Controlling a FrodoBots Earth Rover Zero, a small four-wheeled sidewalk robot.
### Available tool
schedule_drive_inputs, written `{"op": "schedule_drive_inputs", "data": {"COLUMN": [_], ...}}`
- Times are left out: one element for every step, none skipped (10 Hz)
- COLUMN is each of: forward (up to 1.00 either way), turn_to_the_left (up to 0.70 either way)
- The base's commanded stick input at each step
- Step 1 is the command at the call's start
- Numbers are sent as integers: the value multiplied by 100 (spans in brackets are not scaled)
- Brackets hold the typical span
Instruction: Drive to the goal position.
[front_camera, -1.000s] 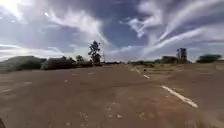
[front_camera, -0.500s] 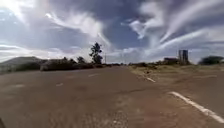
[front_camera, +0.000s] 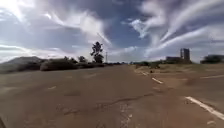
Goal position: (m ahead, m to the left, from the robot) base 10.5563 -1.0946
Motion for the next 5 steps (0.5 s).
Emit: {"op": "schedule_drive_inputs", "data": {"forward": [100,100,100,100,100], "turn_to_the_left": [0,0,0,0,0]}}
